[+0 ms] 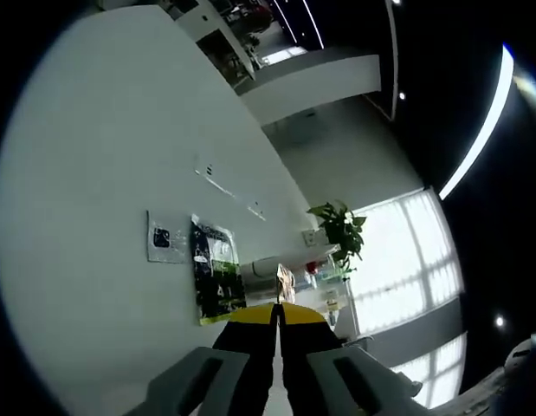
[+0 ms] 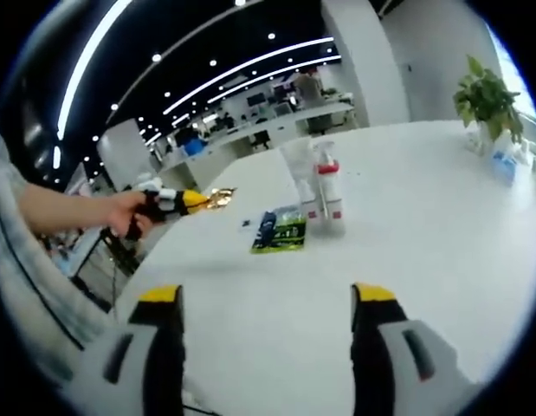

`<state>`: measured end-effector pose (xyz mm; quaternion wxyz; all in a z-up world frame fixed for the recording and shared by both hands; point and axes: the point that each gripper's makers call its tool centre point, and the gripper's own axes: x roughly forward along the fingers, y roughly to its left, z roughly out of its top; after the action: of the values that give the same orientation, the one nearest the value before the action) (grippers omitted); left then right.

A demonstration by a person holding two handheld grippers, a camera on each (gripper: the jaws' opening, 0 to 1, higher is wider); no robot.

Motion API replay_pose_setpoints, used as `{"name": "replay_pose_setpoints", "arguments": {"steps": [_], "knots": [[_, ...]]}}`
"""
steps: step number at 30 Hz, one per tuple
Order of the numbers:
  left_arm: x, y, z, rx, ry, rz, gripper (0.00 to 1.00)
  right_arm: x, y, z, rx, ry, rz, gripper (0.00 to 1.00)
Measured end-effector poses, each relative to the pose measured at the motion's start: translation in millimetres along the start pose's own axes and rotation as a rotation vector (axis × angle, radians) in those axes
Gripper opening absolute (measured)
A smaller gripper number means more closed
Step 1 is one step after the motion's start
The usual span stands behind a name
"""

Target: Arrange the skincare products in the storage area until every visible bottle or jar stands upright without overlapping.

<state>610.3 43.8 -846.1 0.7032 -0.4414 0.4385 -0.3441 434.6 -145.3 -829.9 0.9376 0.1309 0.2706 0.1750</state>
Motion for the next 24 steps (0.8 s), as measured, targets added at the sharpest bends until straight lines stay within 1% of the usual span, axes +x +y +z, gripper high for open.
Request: {"name": "replay_pose_setpoints", "arguments": {"steps": [1, 5, 9, 11, 16, 24], "knots": [[0.9, 2.8, 0.9, -0.002, 0.005, 0.011, 0.01, 0.1, -1.0, 0.5, 0.001, -0.002, -0.003, 0.77], [6.5, 7.0, 3.9, -0.001, 0.016, 0.019, 0.01, 0.0, -5.9, 1.0, 0.005, -0.008, -0.023, 0.78], [11.7, 11.3, 5.0, -0.007, 0.018, 0.022, 0.01, 0.1, -10.6, -3.6, 0.033, -0.003, -0.033, 0.79], [13.8, 16.8, 5.2, -0.012, 0.022, 0.033, 0.01, 0.1, -13.3, -6.6, 0.048, 0.003, -0.042, 0.79], [14.7, 25.9, 6.4, -0.016, 0.025, 0.053, 0.01, -0.6, -16.1, -6.1, 0.055, 0.003, -0.047, 0.78], [17.0, 36.8, 5.8, -0.025, 0.027, 0.082, 0.01, -0.7, -19.7, -10.1, 0.062, 0.021, -0.056, 0.78]]}}
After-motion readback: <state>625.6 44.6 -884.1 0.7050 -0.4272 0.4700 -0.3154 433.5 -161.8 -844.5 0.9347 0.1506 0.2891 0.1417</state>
